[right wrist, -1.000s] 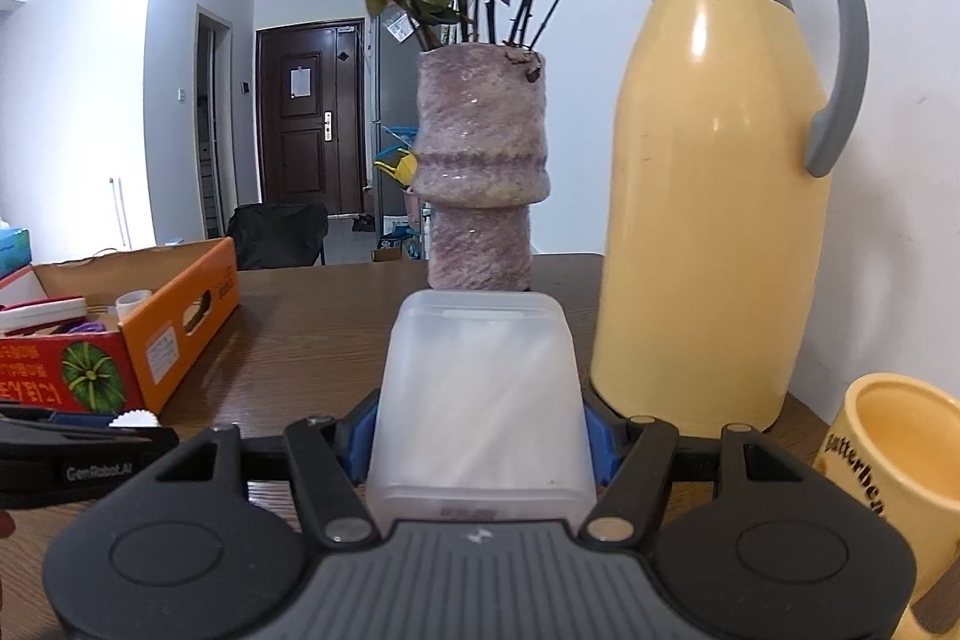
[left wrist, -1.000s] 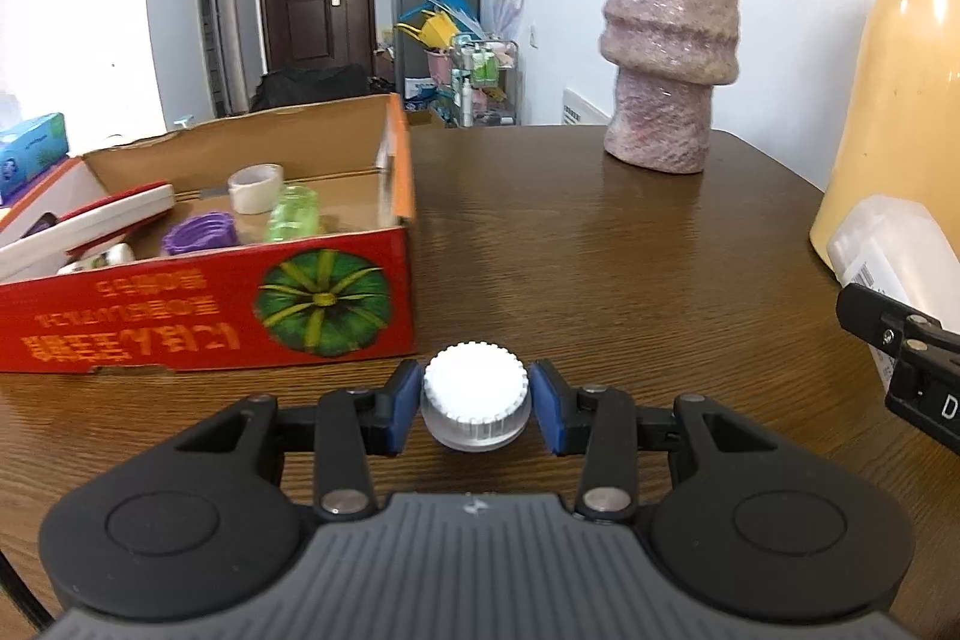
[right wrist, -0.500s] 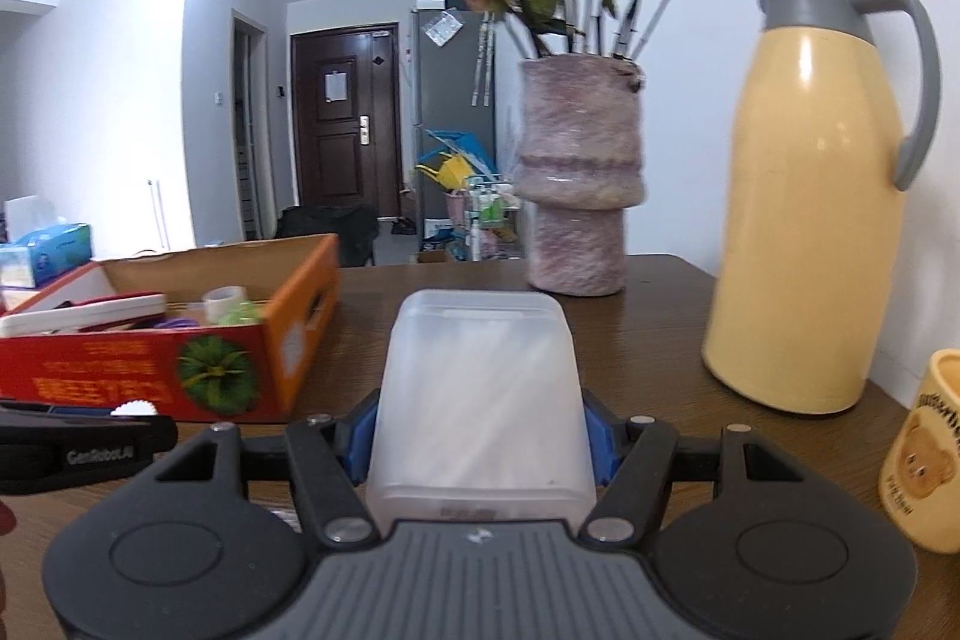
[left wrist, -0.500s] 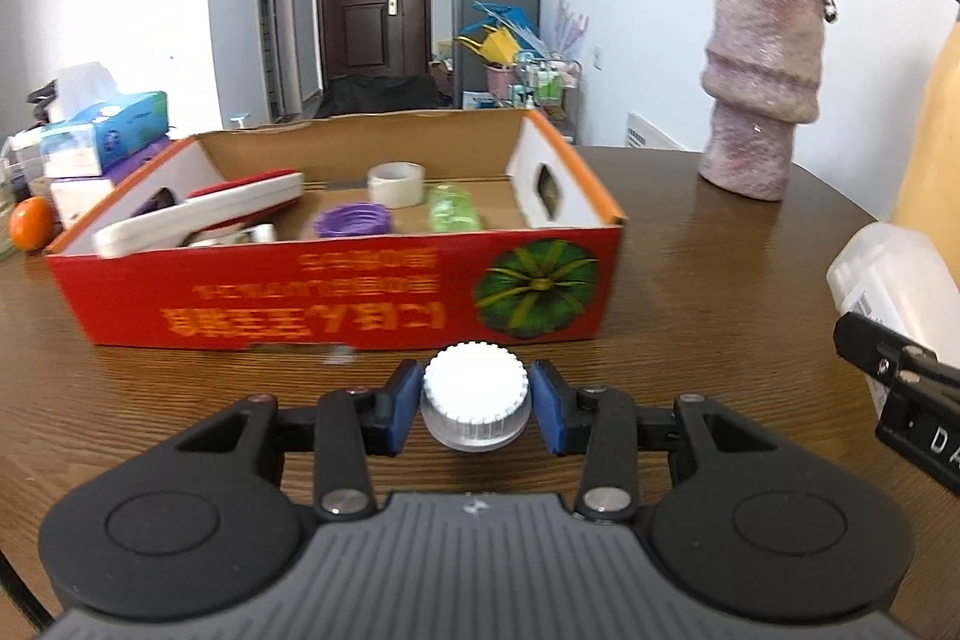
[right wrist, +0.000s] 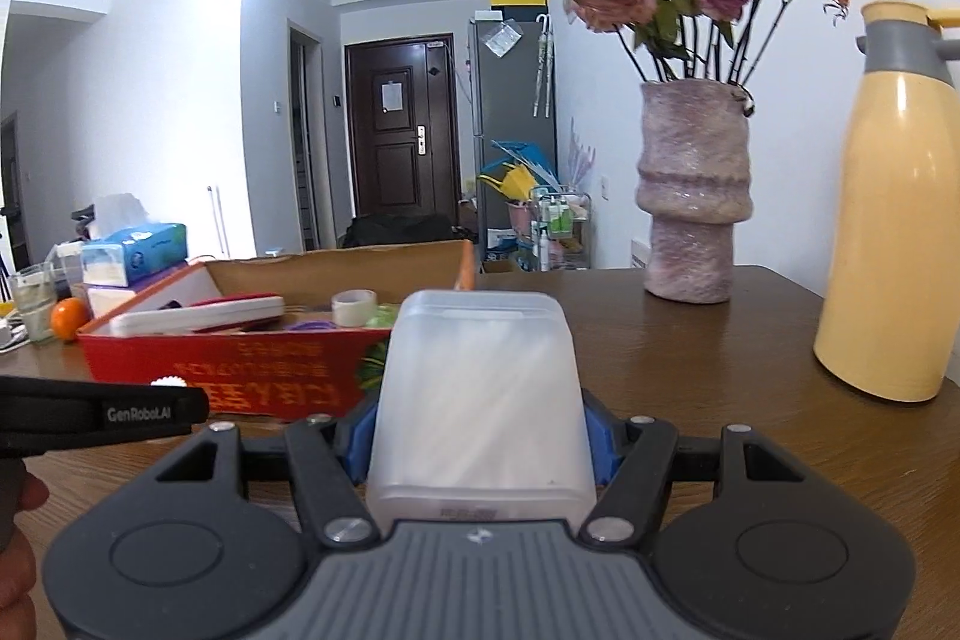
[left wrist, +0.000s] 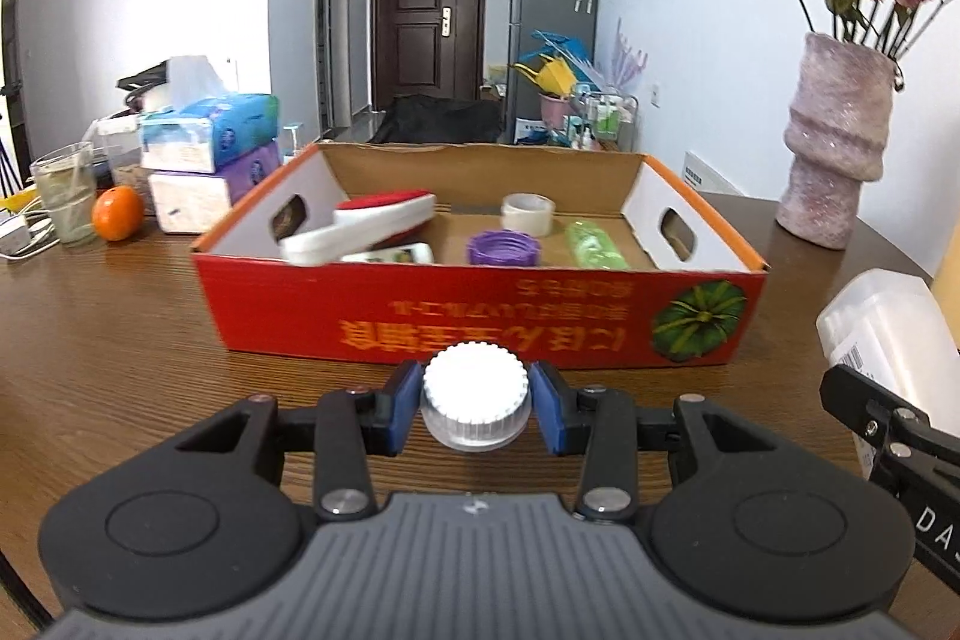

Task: Organize rigid objects
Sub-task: 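Carry the white cap and translucent plastic box over the red box with both grippers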

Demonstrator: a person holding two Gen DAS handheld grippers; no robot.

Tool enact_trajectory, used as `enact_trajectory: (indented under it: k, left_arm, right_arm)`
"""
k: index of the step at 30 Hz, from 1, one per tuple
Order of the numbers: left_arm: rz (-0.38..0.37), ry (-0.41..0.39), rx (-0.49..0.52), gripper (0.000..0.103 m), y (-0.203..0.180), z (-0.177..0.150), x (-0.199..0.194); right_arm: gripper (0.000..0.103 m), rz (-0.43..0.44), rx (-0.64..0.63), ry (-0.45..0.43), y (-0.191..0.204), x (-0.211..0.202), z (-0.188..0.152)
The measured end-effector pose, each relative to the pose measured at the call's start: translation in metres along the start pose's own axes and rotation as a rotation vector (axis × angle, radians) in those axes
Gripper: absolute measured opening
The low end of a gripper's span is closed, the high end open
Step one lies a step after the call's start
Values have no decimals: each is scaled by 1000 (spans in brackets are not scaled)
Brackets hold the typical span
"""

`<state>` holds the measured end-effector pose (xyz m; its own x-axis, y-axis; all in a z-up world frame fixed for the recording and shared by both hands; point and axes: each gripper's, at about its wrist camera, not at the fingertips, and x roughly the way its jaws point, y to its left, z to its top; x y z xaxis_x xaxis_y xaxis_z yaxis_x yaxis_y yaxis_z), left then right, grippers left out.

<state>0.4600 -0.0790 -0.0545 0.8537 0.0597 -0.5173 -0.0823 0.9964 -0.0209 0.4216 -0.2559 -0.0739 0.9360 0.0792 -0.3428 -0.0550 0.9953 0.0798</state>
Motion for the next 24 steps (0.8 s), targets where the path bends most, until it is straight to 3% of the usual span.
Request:
enact_trajectory:
  k: [12, 24]
  left_arm:
    - [-13, -35, -63, 41, 41, 17, -11]
    - [-44, -78, -100, 41, 55, 48, -11]
  right_arm:
    - [64, 17, -8, -16, 45, 1, 8]
    - [64, 17, -16, -47, 71, 19, 26]
